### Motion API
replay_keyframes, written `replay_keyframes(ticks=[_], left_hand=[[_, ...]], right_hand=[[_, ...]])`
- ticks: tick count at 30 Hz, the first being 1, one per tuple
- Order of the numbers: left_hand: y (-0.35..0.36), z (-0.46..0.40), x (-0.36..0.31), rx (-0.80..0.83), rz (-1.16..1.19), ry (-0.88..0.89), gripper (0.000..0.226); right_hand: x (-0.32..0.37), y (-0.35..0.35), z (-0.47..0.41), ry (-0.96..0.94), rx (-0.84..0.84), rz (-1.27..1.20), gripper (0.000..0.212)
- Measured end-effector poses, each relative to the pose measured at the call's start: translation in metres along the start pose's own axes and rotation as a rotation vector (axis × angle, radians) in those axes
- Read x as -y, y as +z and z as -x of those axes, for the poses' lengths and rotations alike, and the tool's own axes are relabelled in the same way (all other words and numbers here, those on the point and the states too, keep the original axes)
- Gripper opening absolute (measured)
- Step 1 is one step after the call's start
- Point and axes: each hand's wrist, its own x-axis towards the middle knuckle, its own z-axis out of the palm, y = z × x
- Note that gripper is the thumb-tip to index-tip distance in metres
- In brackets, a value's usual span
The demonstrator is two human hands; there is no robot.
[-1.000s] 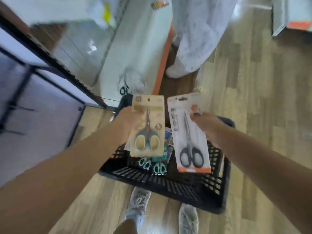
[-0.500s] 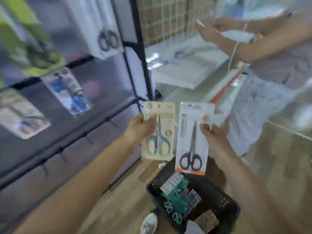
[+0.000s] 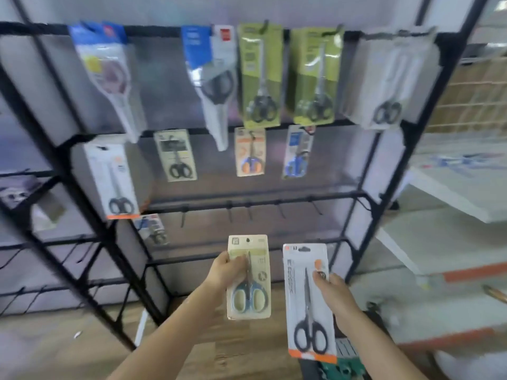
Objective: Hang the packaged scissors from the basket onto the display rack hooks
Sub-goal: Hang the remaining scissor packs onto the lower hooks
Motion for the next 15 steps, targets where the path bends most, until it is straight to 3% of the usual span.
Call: replay_keyframes(ticks=[9, 15], left_hand=[[-0.148, 0.002, -0.03, -0.259, 0.189, 0.109, 0.007], [-0.249, -0.008, -0.064, -0.406, 0.201, 0.187, 0.005]], right_hand=[[0.103, 0.128, -0.008, -0.144, 0.269, 0.106, 0.022], [0.19, 0.225, -0.006, -0.35, 0.354, 0.112, 0.02]])
